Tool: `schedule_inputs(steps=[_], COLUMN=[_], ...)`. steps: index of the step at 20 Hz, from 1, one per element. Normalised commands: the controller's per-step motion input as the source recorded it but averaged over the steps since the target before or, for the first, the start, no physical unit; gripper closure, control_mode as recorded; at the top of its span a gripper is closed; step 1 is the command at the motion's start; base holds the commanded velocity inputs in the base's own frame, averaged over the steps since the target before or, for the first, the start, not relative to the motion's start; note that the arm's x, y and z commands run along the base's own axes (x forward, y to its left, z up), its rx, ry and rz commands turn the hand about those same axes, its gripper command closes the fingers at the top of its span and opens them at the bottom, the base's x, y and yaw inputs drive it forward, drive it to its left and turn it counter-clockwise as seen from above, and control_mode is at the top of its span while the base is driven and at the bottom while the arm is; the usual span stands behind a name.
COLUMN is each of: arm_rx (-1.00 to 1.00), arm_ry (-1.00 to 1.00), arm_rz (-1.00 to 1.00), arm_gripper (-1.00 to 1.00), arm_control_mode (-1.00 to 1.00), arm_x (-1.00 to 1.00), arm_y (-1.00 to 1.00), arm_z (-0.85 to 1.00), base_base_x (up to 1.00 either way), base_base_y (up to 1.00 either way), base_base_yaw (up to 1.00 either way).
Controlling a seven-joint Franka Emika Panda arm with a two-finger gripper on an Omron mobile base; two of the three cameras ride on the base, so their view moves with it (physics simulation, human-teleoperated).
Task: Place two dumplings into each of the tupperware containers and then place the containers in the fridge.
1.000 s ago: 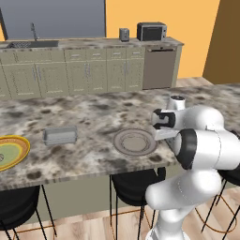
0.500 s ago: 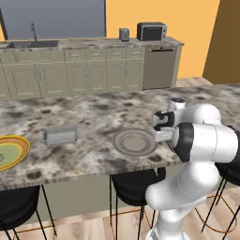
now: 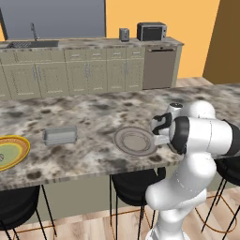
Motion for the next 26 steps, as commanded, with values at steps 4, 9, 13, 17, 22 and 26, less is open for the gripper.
schedule_inputs(steps=[4,9,13,17,22,26], arm_rx=[0.0,0.0,0.0,0.0,0.0,0.0], arm_ry=[0.0,0.0,0.0,0.0,0.0,0.0], arm_rz=[0.0,0.0,0.0,0.0,0.01,0.06], arm_gripper=[-1.0,1.0,1.0,1.0,1.0,1.0], arm_control_mode=[-1.0,-1.0,-1.0,-1.0,-1.0,-1.0], arm_x=[0.01,0.0,0.0,0.0,0.0,0.0], arm_y=[0.0,0.0,0.0,0.0,-0.08,-0.1], arm_z=[-0.14,-0.05,0.0,0.0,0.35,0.62], base_base_x=[0.0,0.0,0.0,0.0,0.0,0.0], base_base_y=[0.0,0.0,0.0,0.0,0.0,0.0], base_base_yaw=[0.0,0.0,0.0,0.0,0.0,0.0])
